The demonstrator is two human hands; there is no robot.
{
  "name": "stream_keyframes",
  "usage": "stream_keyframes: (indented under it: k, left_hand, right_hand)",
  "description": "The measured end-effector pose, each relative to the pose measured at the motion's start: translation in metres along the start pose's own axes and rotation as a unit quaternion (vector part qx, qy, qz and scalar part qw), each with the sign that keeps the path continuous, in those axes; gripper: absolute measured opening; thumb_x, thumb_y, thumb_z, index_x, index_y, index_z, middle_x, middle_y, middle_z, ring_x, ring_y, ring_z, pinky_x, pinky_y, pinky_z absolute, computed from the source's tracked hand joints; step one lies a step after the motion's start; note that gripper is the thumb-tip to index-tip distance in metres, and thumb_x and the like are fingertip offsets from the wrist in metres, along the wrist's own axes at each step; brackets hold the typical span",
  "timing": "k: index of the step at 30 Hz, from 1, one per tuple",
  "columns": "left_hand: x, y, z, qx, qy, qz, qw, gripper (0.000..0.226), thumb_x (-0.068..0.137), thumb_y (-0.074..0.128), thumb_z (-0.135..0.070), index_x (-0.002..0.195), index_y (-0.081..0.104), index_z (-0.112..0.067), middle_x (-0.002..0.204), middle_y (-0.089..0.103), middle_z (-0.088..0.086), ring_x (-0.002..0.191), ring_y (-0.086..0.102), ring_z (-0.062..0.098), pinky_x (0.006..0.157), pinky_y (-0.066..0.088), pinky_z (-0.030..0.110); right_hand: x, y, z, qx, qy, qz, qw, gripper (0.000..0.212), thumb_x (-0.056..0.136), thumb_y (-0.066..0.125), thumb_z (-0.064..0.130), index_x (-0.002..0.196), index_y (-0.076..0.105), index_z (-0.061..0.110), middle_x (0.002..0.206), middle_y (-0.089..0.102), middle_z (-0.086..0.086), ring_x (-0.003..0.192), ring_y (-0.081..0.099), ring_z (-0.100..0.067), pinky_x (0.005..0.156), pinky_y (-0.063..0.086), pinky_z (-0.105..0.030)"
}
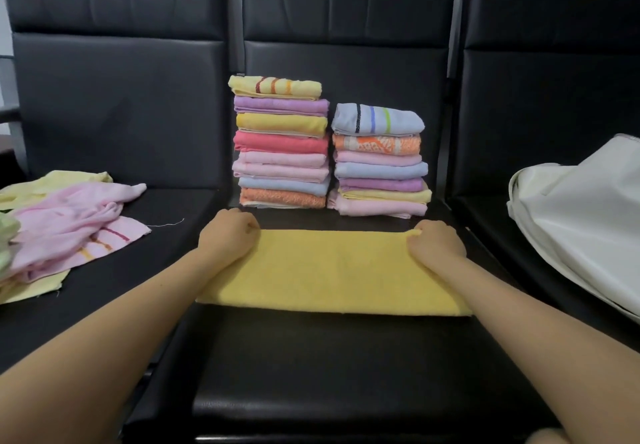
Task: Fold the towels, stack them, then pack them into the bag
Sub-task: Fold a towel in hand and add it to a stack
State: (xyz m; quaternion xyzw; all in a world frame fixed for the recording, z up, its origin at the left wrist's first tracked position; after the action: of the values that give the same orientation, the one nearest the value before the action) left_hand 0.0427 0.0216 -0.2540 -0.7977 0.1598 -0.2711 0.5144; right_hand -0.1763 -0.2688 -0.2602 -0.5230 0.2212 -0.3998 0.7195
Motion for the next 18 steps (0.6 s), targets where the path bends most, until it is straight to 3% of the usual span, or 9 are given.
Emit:
stream_keyframes:
  k: [3, 11, 15, 18]
  left_hand:
    - [0.003, 0.009, 0.003, 0.014, -0.005, 0.003, 1.0, 0.025, 0.098, 0.043, -0.022, 0.106, 0.067, -0.023, 0.109, 0.054, 0.002, 0.104, 0.052, 0.022, 0.077, 0.045, 0.036]
    - [-0.004, 0.001, -0.022, 0.086, 0.024, -0.027, 0.996, 0.029, 0.099, 0.04, -0.023, 0.119, 0.06, -0.021, 0.119, 0.055, 0.004, 0.111, 0.046, 0.024, 0.083, 0.037, 0.035]
    - [-0.024, -0.012, -0.066, -0.02, 0.075, -0.078, 0.994, 0.028, 0.099, 0.043, -0.024, 0.119, 0.06, -0.017, 0.12, 0.056, 0.002, 0.111, 0.046, 0.02, 0.083, 0.035, 0.031]
    - [-0.039, -0.01, -0.104, -0.082, 0.1, -0.06, 0.99, 0.029, 0.099, 0.044, -0.027, 0.122, 0.059, -0.017, 0.124, 0.055, 0.003, 0.118, 0.044, 0.022, 0.093, 0.038, 0.035]
  right_hand:
    - [0.006, 0.009, 0.004, -0.03, -0.004, 0.005, 1.0, 0.032, 0.096, 0.042, 0.018, 0.125, 0.054, 0.015, 0.127, 0.048, -0.01, 0.119, 0.043, -0.028, 0.084, 0.045, -0.039]
    - [0.004, 0.011, 0.005, -0.035, -0.028, 0.004, 0.999, 0.036, 0.098, 0.042, 0.023, 0.134, 0.046, 0.015, 0.13, 0.044, -0.01, 0.123, 0.04, -0.027, 0.09, 0.045, -0.04]
    - [-0.004, -0.002, -0.009, 0.011, -0.008, 0.002, 1.0, 0.053, 0.093, 0.056, 0.034, 0.139, 0.038, 0.015, 0.135, 0.044, -0.012, 0.123, 0.045, -0.029, 0.089, 0.047, -0.04]
    - [-0.014, -0.013, -0.022, 0.017, 0.011, -0.006, 1.0, 0.06, 0.088, 0.063, 0.045, 0.133, 0.04, 0.013, 0.129, 0.048, -0.011, 0.113, 0.054, -0.028, 0.079, 0.049, -0.038]
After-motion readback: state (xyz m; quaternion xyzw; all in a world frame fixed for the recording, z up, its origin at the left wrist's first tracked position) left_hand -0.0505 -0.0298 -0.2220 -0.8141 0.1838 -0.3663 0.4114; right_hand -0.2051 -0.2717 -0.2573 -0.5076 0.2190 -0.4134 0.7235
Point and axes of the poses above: each hand's wrist, its own x-axis towards the middle knuckle, its own y-axis out of the palm, z = x × y, the point moved 8 cm from there along x, towards the middle knuckle
